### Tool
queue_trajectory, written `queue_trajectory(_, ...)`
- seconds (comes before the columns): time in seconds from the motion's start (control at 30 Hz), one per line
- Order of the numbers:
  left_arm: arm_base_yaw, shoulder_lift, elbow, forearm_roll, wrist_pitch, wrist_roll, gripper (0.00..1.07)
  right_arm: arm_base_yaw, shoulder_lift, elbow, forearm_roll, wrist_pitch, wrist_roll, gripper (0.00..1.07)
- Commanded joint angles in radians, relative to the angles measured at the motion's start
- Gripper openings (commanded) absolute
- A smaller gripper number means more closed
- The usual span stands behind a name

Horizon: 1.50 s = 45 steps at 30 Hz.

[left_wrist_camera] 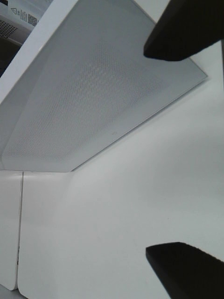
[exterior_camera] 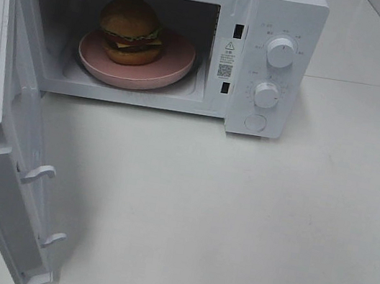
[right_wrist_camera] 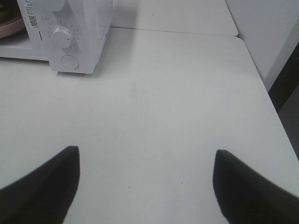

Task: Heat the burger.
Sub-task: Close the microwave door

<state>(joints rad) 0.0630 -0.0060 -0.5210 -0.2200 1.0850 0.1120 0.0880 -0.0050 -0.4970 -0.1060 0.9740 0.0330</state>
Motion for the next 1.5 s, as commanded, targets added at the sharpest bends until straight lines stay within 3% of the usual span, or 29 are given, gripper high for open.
queue_trajectory(0.03, -0.001, -0.004, 0.004, -0.002, -0.013, -0.002, 0.98, -0.004, -0.025, 0.003, 0.003, -0.015, 0.006, 0.74)
queue_trajectory(0.57, -0.001, -0.004, 0.004, -0.004, -0.013, -0.003, 0.98, -0.004, -0.025, 0.003, 0.003, -0.015, 0.006, 0.73)
queue_trajectory(0.8, -0.001, 0.016, -0.029, -0.02, -0.058, -0.055, 0.97, -0.004, -0.025, 0.003, 0.003, -0.015, 0.006, 0.73)
queue_trajectory(0.93, -0.001, 0.055, -0.044, -0.002, -0.081, -0.055, 0.93, -0.004, -0.025, 0.003, 0.003, -0.015, 0.006, 0.73)
queue_trajectory(1.0, -0.001, 0.098, -0.043, 0.0, -0.112, -0.055, 0.83, -0.004, -0.025, 0.003, 0.003, -0.015, 0.006, 0.73)
queue_trajectory(1.03, -0.001, 0.098, -0.043, 0.0, -0.112, -0.055, 0.83, -0.004, -0.025, 0.003, 0.003, -0.015, 0.006, 0.73)
queue_trajectory(1.1, -0.001, 0.167, -0.042, 0.005, -0.141, -0.043, 0.62, -0.004, -0.025, 0.003, 0.003, -0.015, 0.006, 0.73)
queue_trajectory(1.2, -0.001, 0.186, -0.042, 0.007, -0.148, -0.043, 0.56, -0.004, -0.025, 0.003, 0.003, -0.015, 0.006, 0.73)
queue_trajectory(1.27, -0.001, 0.265, -0.041, 0.005, -0.181, -0.044, 0.35, -0.004, -0.025, 0.003, 0.003, -0.015, 0.006, 0.73)
queue_trajectory(1.37, -0.001, 0.283, -0.041, 0.005, -0.187, -0.044, 0.28, -0.004, -0.025, 0.003, 0.003, -0.015, 0.006, 0.73)
queue_trajectory(1.4, -0.001, 0.323, -0.04, 0.005, -0.21, -0.044, 0.16, -0.004, -0.025, 0.003, 0.003, -0.015, 0.006, 0.73)
queue_trajectory(1.43, -0.001, 0.34, -0.037, 0.004, -0.231, -0.044, 0.1, -0.004, -0.025, 0.003, 0.003, -0.015, 0.006, 0.73)
queue_trajectory(1.47, -0.001, 0.34, -0.037, 0.004, -0.231, -0.044, 0.1, -0.004, -0.025, 0.003, 0.003, -0.015, 0.006, 0.73)
queue_trajectory(1.5, -0.001, 0.359, -0.025, 0.003, -0.292, -0.03, 0.0, -0.004, -0.025, 0.003, 0.003, -0.015, 0.006, 0.73)
